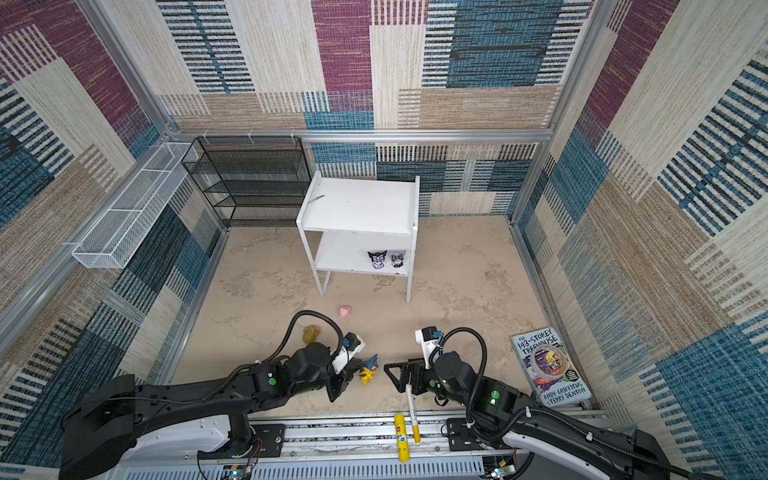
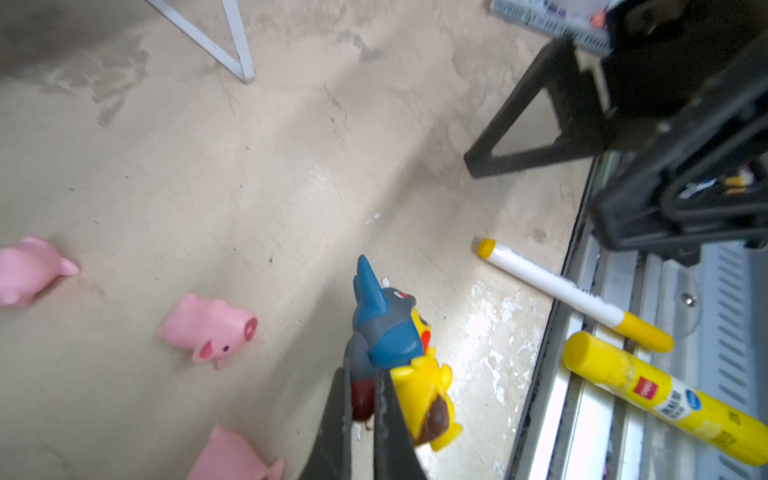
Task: Place and organize the plastic toys onto the shelf
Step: 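Grasp the Pikachu figure with the left gripper and lift it while the right gripper approaches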
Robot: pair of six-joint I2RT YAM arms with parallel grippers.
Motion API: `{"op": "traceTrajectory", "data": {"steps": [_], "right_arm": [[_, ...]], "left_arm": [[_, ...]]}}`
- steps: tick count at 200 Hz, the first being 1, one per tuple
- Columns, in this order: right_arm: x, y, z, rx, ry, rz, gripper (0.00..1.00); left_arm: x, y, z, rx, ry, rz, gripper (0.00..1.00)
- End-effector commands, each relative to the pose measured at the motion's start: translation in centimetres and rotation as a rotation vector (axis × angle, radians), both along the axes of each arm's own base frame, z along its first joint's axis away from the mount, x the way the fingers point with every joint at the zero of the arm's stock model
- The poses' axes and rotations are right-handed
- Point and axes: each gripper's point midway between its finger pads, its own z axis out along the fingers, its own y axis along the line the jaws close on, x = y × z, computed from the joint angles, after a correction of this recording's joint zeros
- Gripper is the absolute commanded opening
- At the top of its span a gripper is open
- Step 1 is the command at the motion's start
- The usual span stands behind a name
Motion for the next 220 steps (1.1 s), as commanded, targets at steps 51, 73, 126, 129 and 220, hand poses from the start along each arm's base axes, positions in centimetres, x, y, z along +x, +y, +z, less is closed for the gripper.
{"op": "traceTrajectory", "data": {"steps": [51, 73, 126, 129, 220], "right_arm": [[-1.7, 3.9, 7.9, 0.328, -0.235, 0.22, 1.0], [-1.7, 5.3, 8.9, 0.332, -0.26, 0.271, 1.0], [-2.1, 7.9, 11.6, 0.381, -0.349, 0.381, 0.95], [-2.1, 8.0, 11.6, 0.383, -0.351, 0.384, 0.94], [-2.9, 8.9, 14.2, 0.466, -0.449, 0.461, 0.63]], "left_arm": [[-2.0, 0.9, 10.3, -0.467, -0.122, -0.113, 0.0], [-2.1, 1.7, 12.4, -0.578, -0.142, -0.105, 0.0], [-2.2, 2.2, 14.4, -0.707, -0.142, -0.108, 0.0], [-2.2, 2.3, 14.6, -0.715, -0.144, -0.107, 0.0], [-2.0, 2.5, 15.4, -0.762, -0.128, -0.117, 0.0]]}}
